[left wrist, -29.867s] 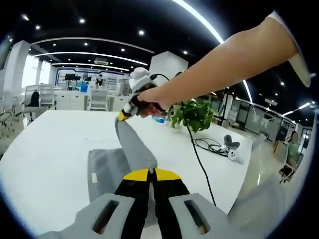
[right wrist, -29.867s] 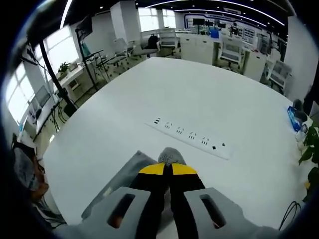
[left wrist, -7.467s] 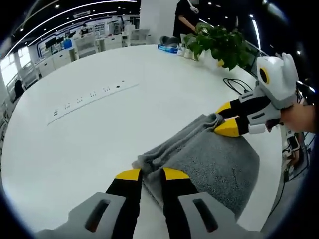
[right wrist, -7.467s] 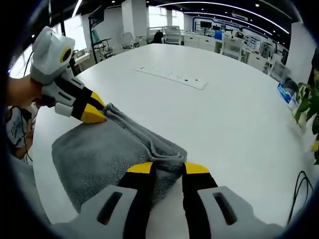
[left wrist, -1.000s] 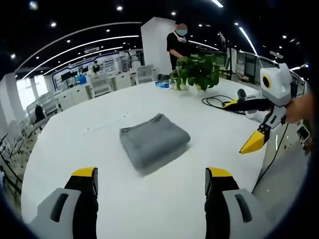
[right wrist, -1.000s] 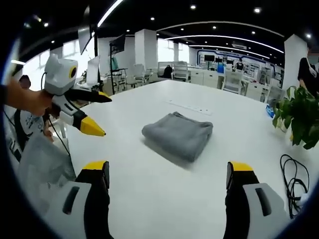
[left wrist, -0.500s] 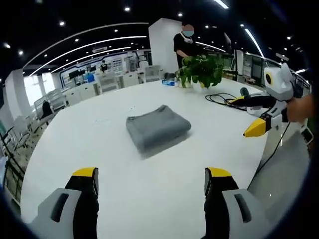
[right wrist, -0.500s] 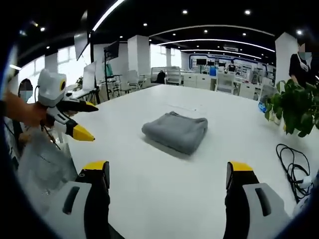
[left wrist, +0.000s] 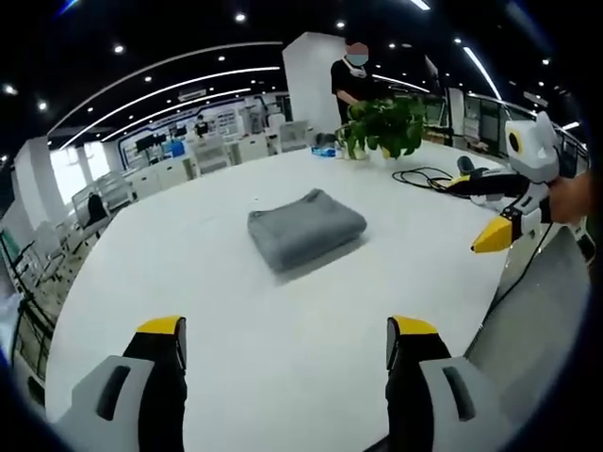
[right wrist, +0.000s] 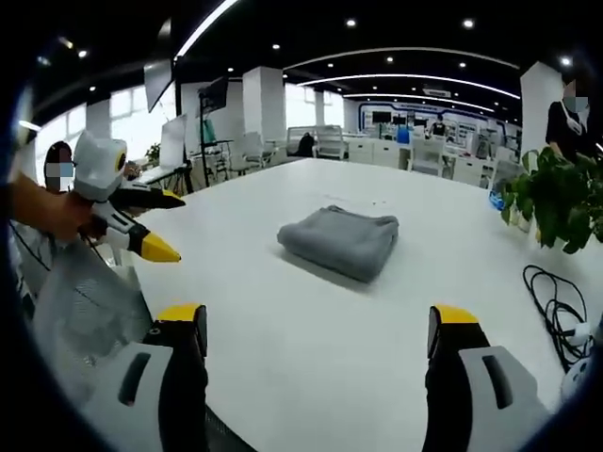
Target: Fold the towel on the table until its edges align and the towel forms a compact rectangular stack.
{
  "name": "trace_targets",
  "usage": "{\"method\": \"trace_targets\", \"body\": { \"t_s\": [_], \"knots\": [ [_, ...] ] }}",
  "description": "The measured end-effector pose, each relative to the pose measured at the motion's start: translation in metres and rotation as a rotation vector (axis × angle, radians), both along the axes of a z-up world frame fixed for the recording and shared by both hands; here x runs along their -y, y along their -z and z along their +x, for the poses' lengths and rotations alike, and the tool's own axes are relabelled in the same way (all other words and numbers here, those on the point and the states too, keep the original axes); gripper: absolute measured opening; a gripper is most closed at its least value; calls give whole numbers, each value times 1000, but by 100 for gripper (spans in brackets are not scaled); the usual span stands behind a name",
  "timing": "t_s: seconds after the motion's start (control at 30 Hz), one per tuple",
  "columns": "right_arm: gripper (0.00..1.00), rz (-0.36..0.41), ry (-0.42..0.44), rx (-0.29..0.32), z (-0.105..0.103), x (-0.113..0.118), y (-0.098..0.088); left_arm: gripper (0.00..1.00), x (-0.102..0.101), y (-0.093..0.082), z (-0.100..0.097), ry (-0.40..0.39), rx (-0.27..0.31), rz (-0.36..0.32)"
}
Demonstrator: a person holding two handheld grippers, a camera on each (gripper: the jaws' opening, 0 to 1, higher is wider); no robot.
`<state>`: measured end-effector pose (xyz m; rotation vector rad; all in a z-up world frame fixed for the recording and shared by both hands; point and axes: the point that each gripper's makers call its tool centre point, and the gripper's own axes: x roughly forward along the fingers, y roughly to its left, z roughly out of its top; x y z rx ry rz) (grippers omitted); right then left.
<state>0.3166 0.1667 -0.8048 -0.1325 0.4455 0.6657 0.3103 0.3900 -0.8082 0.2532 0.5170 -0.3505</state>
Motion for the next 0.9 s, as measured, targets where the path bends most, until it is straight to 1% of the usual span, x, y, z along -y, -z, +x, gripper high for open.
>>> {"method": "trace_targets", "body": {
  "t_s": [0.13,0.3,0.37,0.57,0.6,0.67,0.9],
  "knots": [
    [99,-7,19,2,1,4,5,90,-4,1,-5,-21,7,-5],
    [99,-12,28,1,1,5,6,90,-7,7,-9,-23,-1,0],
    [99,-15,32,7,1,6,5,90,-7,7,-9,-37,-2,-20],
    [99,-17,33,6,3,6,9,90,-6,2,-6,-38,28,-34],
    [99,-16,35,7,4,6,10,90,-6,-1,-5,-42,43,-44],
    [99,-21,36,9,3,6,10,89,-5,-2,-4,-40,50,-58],
    [98,-18,51,19,3,11,11,89,-8,5,-5,-41,43,-36]
  ]
}}
